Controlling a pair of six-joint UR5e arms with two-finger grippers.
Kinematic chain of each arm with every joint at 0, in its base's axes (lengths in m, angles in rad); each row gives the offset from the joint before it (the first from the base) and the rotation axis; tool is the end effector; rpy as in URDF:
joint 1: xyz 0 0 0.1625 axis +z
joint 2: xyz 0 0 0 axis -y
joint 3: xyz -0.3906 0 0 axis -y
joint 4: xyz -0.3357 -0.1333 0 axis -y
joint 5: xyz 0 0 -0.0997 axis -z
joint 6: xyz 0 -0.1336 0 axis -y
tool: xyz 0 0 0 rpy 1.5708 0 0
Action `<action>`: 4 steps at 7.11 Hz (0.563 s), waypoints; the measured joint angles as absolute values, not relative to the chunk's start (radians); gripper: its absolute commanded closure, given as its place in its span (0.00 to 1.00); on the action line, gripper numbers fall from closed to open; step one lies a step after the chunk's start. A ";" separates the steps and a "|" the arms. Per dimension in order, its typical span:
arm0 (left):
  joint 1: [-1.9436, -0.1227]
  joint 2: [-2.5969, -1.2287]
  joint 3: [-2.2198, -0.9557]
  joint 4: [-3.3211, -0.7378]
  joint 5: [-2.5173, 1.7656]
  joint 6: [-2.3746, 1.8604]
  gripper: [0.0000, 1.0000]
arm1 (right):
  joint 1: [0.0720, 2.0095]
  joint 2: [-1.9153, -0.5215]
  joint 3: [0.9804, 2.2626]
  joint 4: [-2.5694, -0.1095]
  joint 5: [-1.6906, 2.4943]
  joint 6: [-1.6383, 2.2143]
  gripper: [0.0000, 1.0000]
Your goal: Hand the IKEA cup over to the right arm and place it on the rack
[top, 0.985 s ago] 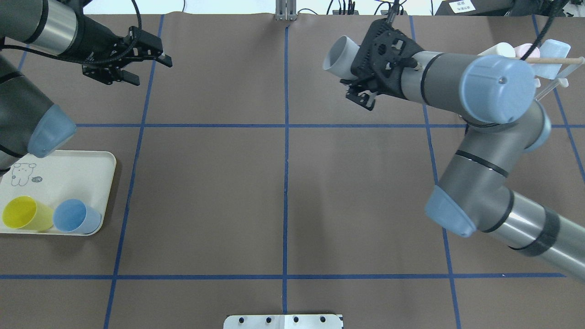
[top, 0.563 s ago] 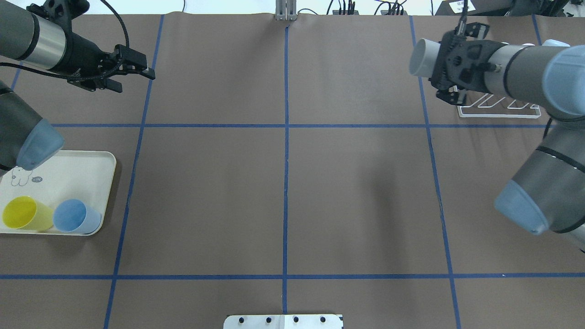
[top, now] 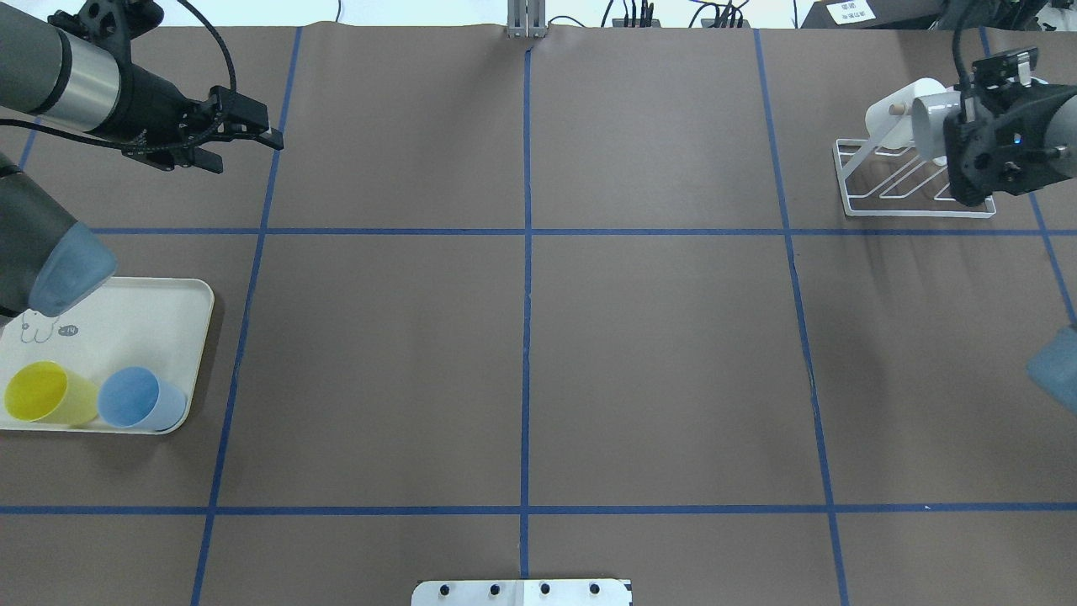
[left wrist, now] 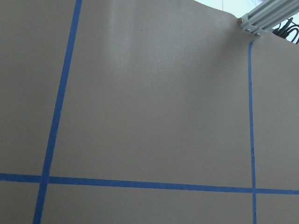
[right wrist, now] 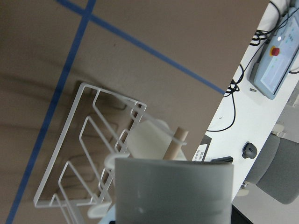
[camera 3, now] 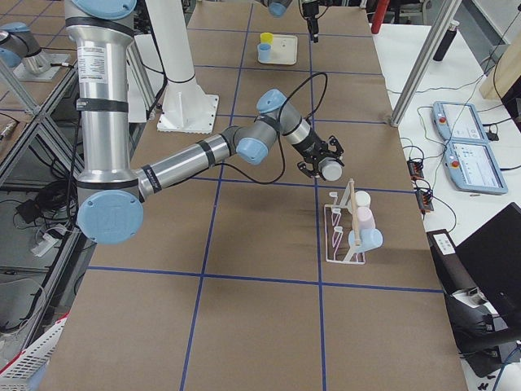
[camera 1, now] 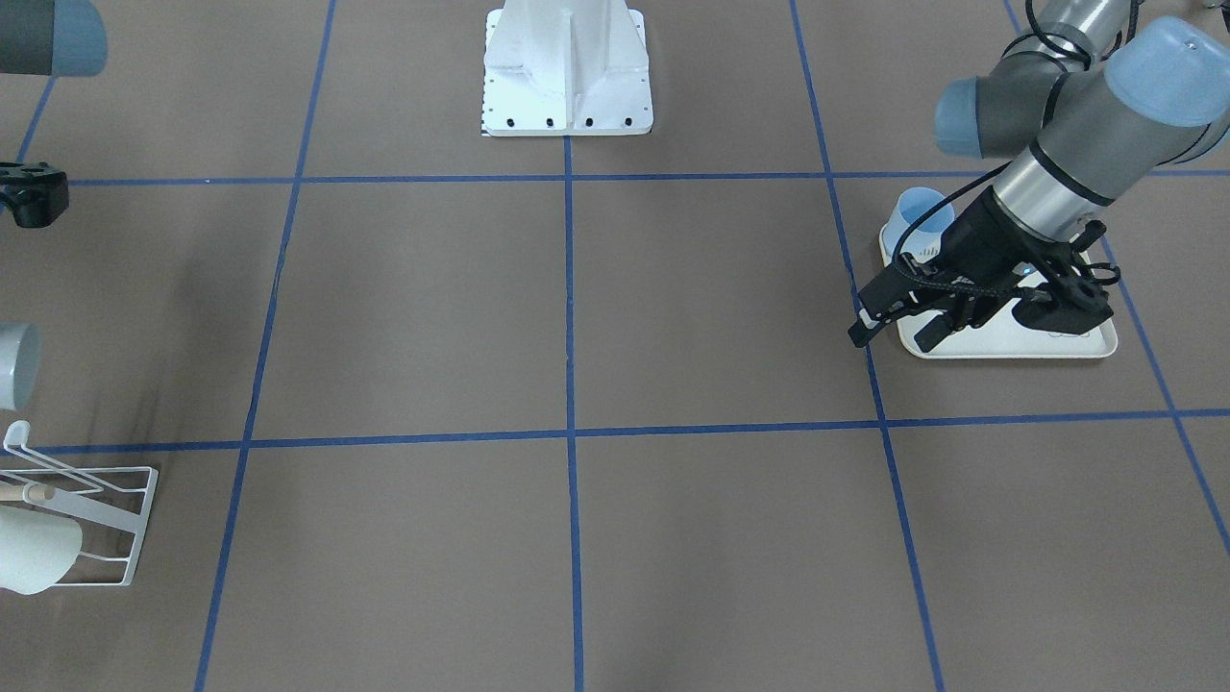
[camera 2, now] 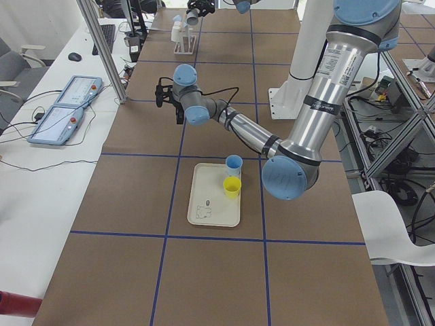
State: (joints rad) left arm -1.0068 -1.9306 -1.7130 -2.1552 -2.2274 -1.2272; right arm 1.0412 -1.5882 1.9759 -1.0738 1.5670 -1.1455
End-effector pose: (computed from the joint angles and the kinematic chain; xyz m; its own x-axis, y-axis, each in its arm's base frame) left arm 0.2620 -0.5110 0.3276 0.3626 -0.0741 -0.9290 0.2745 0.9611 0.0305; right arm -0.1222 -0.4737 0.4336 0.0651 -0.7054 -0.7058 0.9195 -0.2323 0.3170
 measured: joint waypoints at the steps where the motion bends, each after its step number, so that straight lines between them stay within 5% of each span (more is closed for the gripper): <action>1: -1.007 -1.931 -1.713 -2.155 -2.227 -1.228 0.00 | 1.065 -1.604 1.957 -1.074 1.545 -1.278 0.49; 4: -1.006 -1.933 -1.713 -2.155 -2.228 -1.229 0.00 | 1.076 -1.601 1.877 -1.072 1.365 -1.557 0.50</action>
